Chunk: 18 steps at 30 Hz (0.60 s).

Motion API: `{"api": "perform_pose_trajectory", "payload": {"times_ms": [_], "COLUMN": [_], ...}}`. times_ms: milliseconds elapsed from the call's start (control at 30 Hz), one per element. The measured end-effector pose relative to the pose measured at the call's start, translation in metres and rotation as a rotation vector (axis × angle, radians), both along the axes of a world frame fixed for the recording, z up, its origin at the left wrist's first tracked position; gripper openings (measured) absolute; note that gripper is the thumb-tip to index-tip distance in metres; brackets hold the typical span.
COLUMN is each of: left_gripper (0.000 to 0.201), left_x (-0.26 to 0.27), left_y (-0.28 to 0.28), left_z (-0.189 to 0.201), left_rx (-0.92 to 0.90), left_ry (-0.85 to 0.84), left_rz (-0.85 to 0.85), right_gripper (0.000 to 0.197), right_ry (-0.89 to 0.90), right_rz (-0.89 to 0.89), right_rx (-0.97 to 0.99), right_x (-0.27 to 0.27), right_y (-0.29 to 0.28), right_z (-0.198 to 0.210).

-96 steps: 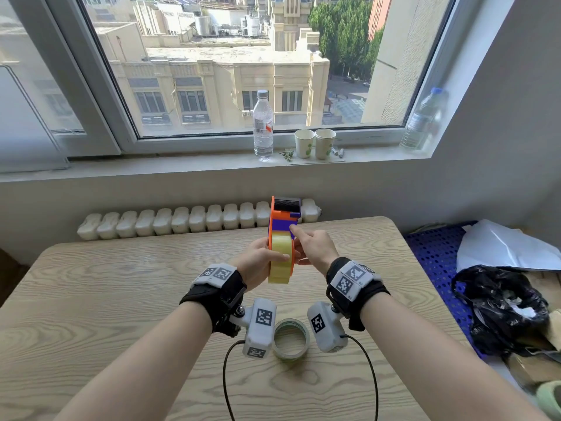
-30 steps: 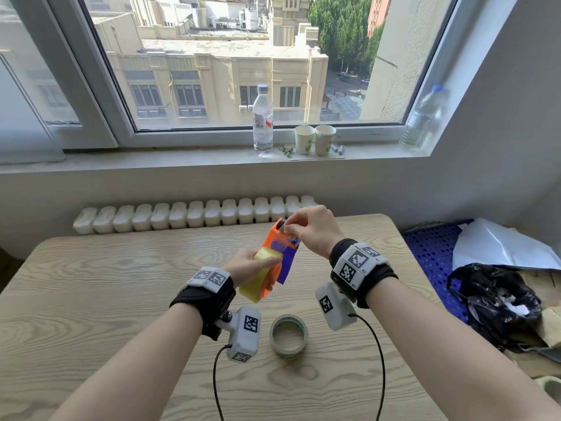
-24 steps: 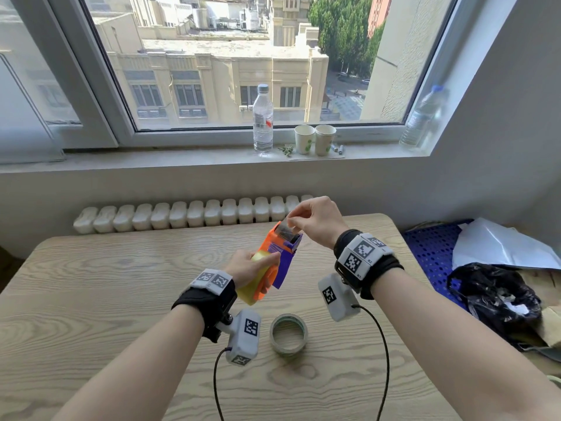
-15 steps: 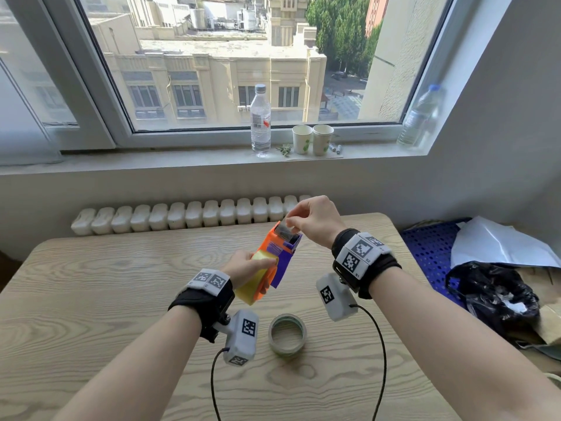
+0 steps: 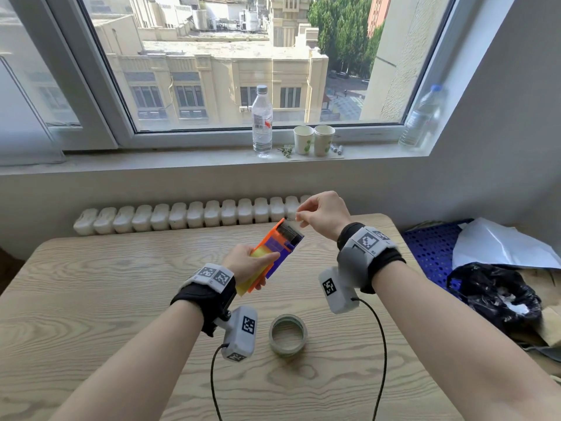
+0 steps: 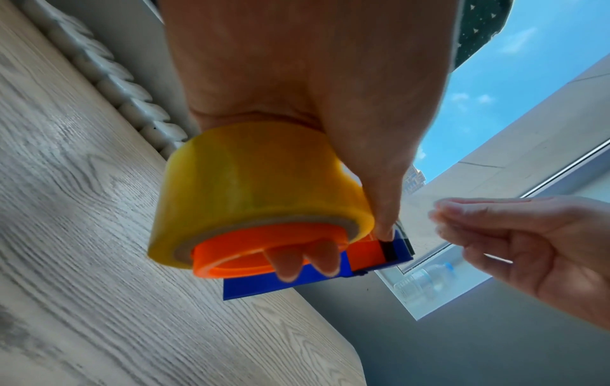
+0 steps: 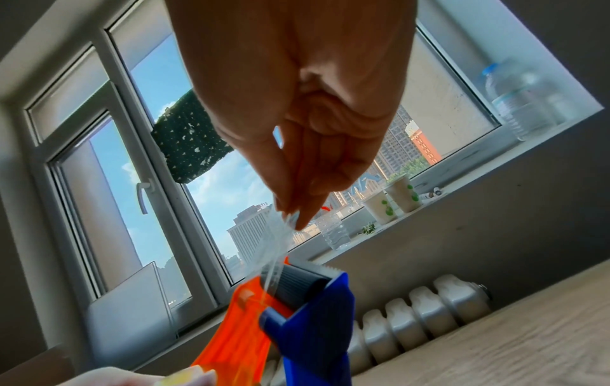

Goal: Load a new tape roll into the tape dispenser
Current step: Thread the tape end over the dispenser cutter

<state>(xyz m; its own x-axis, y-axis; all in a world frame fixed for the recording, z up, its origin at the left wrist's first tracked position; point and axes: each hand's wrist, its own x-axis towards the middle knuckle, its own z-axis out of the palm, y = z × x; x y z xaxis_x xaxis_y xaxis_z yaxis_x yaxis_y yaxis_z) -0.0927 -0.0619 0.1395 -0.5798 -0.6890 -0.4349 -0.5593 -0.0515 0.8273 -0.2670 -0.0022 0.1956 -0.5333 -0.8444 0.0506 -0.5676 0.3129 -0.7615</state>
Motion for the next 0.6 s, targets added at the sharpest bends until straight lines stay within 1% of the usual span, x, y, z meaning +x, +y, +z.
{"api": "perform_pose_trajectory", "payload": {"times_ms": [67,100,167,200,367,600], "left_gripper": [0.034,0.035,0.036,0.037,0.04,0.044], "left_x": [0.0,0.001,0.001,0.001,0.003,0.007], "left_y": [0.003,0.004,0.004,0.004,0.001,0.001], "left_z": [-0.003,-0.005,-0.01,-0.012,-0.014,-0.009], "left_rx": [-0.017,-0.026,-0.033,-0.034,-0.021,0.015], "left_ry": [-0.002,-0.006,-0.005,-0.003,0.008,0.04], "left_rz": [0.006,0.005,0.002,-0.002,-0.051,-0.092], "right_gripper": [0.004,0.008,0.023,0.026,0.028,0.032], "right_ry": [-0.032,-0.03,-0.012,-0.007,-0.044,-0.193], "right_rz": [0.01,0.018,0.01,-0.001,-0.005,0.02], "right_rx": [0.039,0.063,0.106,0.11,0.134,0.087], "right_x": [-0.002,-0.002,-0.003,-0.003,-0.009,-0.01], "right_y": [-0.001,-0.001,-0.001,-0.001,-0.003,-0.005], "right_z": [-0.003,-0.005,-0.011,-0.013,-0.024,-0.034]}}
